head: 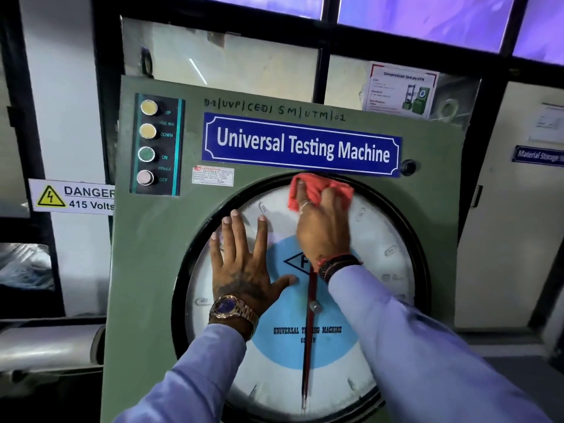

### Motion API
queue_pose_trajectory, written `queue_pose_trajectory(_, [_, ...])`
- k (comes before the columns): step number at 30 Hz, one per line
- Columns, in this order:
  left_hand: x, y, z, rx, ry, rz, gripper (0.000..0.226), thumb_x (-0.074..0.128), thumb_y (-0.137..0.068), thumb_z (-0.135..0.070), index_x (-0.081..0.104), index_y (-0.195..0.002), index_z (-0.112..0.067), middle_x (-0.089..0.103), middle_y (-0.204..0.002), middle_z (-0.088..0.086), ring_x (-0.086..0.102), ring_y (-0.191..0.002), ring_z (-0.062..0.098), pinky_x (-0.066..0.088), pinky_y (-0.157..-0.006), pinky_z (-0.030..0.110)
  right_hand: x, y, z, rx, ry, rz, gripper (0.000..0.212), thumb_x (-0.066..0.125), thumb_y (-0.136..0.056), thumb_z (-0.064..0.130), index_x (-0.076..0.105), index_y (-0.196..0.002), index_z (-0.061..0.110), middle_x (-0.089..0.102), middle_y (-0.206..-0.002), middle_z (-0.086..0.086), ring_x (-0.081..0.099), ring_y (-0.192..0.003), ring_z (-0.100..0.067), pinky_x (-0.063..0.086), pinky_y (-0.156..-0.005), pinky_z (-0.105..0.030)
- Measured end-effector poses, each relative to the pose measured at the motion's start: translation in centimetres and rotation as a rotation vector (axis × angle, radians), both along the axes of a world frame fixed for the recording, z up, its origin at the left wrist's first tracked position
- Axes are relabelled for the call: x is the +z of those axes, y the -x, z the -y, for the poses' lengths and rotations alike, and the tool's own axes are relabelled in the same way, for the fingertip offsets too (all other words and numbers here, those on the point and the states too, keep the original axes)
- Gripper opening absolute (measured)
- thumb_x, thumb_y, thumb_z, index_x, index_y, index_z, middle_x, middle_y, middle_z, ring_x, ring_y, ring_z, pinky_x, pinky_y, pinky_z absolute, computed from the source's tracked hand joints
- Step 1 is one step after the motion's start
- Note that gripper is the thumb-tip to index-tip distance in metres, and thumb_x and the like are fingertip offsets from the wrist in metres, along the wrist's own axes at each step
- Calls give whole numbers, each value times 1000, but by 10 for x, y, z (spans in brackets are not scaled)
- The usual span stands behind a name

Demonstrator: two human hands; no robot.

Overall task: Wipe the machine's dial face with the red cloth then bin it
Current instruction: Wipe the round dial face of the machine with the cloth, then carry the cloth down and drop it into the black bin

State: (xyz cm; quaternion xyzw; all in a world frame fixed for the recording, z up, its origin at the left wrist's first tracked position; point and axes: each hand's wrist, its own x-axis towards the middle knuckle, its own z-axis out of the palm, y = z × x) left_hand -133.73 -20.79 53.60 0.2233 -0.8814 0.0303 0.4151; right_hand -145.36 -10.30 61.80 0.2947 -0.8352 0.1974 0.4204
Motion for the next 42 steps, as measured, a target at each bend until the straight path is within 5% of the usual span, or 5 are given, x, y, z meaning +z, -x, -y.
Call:
queue_pose_trajectory(7, [24,-57,13,-336,-148,-225,73,73,-77,-31,59,-140,2,51,-151,27,56,-137,48,51,-114,54,-4,-28,-5,197,-263,-10,71,59,-100,21,42,-162,51,46,-145,-18,49,-130,-45,50,-107,-55])
queue_pose_trajectory(12, [51,-105,22,-264,-225,-404,51,64,-87,-28,63,-128,1,55,-134,22,58,-124,42,49,-108,46,-6,-49,-8,618,475,515,19,59,-103,9,69,-113,21,72,-98,0,68,-81,-6,52,-76,-29])
queue_pose_trajectory(22, [77,-190,0,33,-214,-418,66,42,-99,-48,61,-140,0,55,-138,26,54,-128,46,45,-112,53,0,-121,-3,1277,1287,1511,13,69,-91,28,70,-86,16,69,-79,-7,66,-74,-29,55,-71,-33])
queue_pose_trajectory(35, [46,-400,-36,659,-51,-168,75,40,-102,-59,43,-164,-16,42,-165,20,42,-151,43,37,-123,57,-61,-290,46,1931,1056,2026,74,43,-107,59,72,-133,-4,68,-138,-33,73,-122,-47,64,-96,-59])
queue_pose_trajectory(42, [13,-533,-74,935,-103,-115,78,39,-102,-61,37,-168,-19,35,-170,19,30,-159,41,27,-130,60,-91,-416,64,2004,693,2308,102,57,-92,71,43,-161,-3,43,-164,-35,45,-149,-60,35,-123,-75])
